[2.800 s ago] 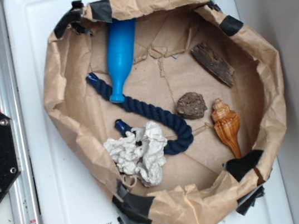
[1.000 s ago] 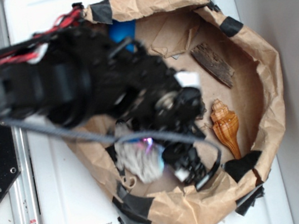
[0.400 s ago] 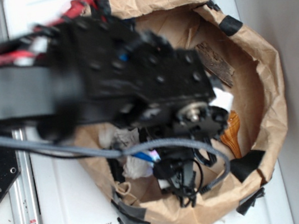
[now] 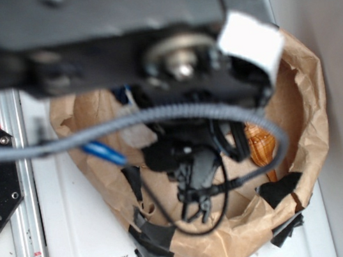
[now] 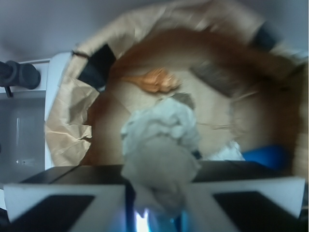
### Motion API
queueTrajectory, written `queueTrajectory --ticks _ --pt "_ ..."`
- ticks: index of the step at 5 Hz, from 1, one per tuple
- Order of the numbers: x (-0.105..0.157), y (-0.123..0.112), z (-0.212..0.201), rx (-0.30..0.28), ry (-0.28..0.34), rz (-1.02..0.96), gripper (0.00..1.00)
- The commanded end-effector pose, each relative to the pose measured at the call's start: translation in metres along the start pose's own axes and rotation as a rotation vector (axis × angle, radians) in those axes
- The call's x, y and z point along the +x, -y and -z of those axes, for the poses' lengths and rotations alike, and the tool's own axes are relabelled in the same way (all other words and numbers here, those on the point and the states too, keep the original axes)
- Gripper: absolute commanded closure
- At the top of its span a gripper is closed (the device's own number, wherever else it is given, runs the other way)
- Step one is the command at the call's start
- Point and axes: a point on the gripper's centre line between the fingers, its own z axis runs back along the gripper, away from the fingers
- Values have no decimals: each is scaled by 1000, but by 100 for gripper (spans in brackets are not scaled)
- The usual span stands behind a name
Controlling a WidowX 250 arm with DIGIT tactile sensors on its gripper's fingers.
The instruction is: Grab the white paper.
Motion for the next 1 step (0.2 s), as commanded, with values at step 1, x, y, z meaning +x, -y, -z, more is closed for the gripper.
queueTrajectory --ticks 1 --pt "-13 7 -30 39 128 134 100"
